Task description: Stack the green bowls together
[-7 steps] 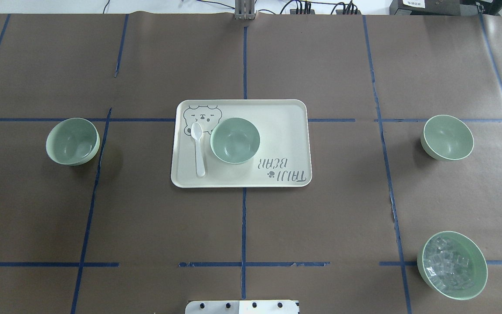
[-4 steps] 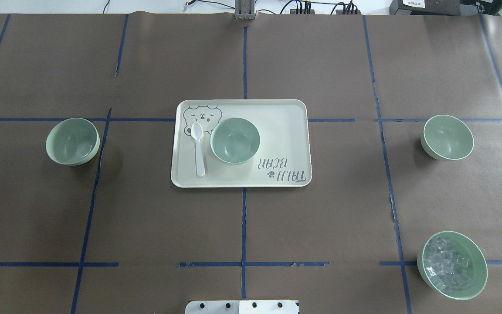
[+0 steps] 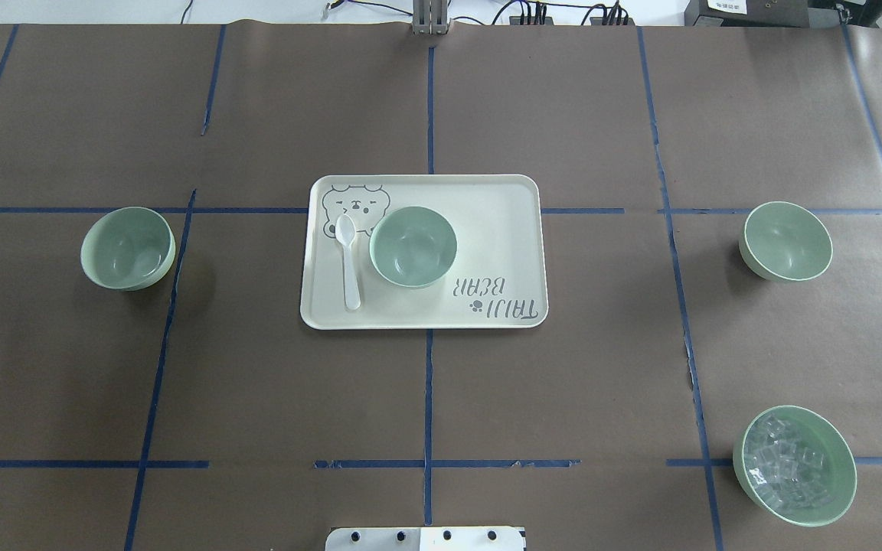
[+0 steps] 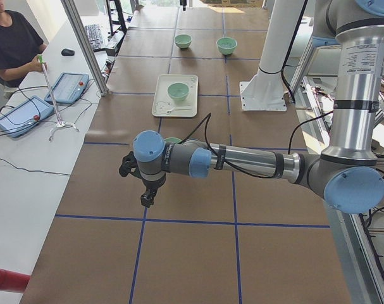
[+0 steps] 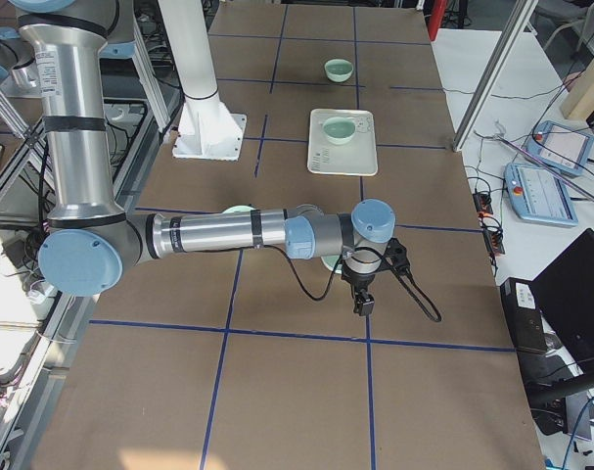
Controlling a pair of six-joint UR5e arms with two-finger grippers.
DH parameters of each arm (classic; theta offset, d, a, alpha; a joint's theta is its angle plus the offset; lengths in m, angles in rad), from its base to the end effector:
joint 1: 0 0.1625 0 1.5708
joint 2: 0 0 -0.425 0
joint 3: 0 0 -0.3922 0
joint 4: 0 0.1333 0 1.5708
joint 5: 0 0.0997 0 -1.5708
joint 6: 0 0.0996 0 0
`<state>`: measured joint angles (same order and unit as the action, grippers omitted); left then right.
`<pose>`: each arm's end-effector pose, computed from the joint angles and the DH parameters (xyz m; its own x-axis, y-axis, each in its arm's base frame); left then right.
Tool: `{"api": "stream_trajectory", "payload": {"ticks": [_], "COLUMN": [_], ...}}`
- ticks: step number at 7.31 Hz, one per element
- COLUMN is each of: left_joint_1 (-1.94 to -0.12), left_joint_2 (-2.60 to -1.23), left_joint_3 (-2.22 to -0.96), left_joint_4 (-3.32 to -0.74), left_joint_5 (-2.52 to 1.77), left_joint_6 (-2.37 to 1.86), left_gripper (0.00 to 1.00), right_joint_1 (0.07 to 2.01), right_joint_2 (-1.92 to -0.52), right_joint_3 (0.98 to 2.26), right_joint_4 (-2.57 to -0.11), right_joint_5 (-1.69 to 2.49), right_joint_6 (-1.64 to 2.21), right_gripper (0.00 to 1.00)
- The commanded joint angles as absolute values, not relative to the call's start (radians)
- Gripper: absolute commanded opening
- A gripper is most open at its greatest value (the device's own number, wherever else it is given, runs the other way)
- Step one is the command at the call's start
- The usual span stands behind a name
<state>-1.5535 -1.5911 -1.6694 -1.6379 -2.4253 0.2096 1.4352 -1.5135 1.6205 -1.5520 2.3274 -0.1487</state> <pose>-0.0494 -0.5091 0.5867 0.6362 0.3520 -0.6865 -0.1527 0.9297 0.3351 -0.0063 -0.5263 0.6043 0.6812 -0.3272 0.6549 0.2377 0.9449 0.2250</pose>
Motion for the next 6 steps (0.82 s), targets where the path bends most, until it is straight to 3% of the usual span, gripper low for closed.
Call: {"api": "stream_trajectory", "payload": {"ticks": [1, 3, 5, 6], "left_joint_1": [-1.548, -1.548, -1.548, -1.548], "left_joint_2": [-1.586, -1.583, -1.582, -1.582], "left_joint_3": [-1.675, -1.667, -1.669, -1.669], "left_joint_4": [-1.710, -1.713, -1.712, -1.713], "left_joint_5": [-2.434, -2.434, -2.434, -2.434], "left_joint_6": [0.209, 0.203, 0.201, 0.201], "left_gripper": [1.00, 1.00, 1.00, 1.00], "right_joint_1": [1.343, 1.248, 1.192, 1.181], "right_joint_2": [-1.516, -1.517, -1.511, -1.505], "right_joint_3": [1.618, 1.606, 1.510, 1.490], "right_joint_4": [-1.487, -1.335, -1.194, -1.149], "right_joint_5": [2.330, 2.329, 2.324, 2.324], "right_joint_6": [-0.074, 0.238, 0.331, 0.409], "right_gripper": [1.00, 1.00, 1.00, 0.93]}}
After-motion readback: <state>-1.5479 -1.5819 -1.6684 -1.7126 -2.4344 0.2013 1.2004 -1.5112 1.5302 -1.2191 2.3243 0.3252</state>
